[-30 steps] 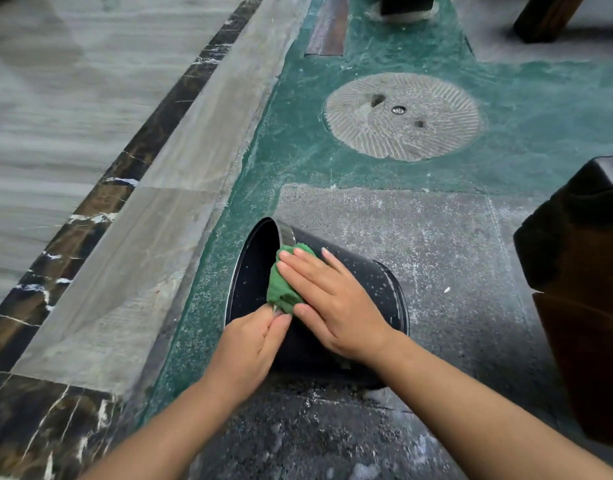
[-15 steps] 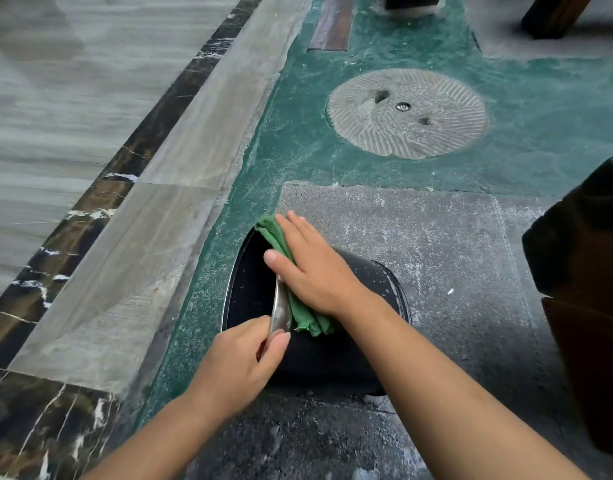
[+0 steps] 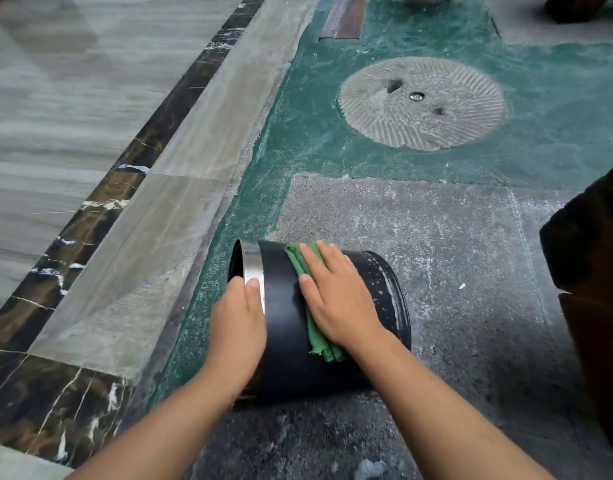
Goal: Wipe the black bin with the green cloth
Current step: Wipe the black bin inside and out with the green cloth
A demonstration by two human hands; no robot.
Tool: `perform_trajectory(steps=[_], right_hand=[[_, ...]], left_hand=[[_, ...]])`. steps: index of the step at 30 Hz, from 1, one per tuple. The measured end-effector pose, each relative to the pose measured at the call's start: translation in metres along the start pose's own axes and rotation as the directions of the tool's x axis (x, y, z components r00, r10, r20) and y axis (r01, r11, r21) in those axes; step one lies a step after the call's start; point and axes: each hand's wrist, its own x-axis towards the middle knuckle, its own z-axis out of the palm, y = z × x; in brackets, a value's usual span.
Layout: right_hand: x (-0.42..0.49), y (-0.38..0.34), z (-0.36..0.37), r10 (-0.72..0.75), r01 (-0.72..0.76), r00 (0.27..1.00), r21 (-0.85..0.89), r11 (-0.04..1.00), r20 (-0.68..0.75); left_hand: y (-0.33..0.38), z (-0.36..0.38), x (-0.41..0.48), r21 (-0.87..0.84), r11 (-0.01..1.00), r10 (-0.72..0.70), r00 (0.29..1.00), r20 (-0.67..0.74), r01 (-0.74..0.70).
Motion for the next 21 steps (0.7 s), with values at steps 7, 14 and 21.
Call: perform_trajectory(steps=[7, 14, 21], right_hand=[[0.003, 0.068, -0.012, 0.257, -0.257, 0.966, 0.029, 0.966, -0.021], [-0.013, 0.098, -0.019, 0.295, -0.293, 0.955, 0.075, 0.953, -0.020], [-0.095, 0.068, 0.018, 0.317, -0.302, 0.917, 0.098, 0.948, -0.243]], left_hand=[[0.011, 0.006, 0.003, -0.024, 0.998, 0.055, 0.998, -0.010, -0.055], [0.021, 0.015, 0.003, -0.035, 0.998, 0.054, 0.998, 0.022, -0.054], [0.023, 0.009, 0.018, -0.051, 0.999, -0.011, 0.999, 0.038, 0.013]])
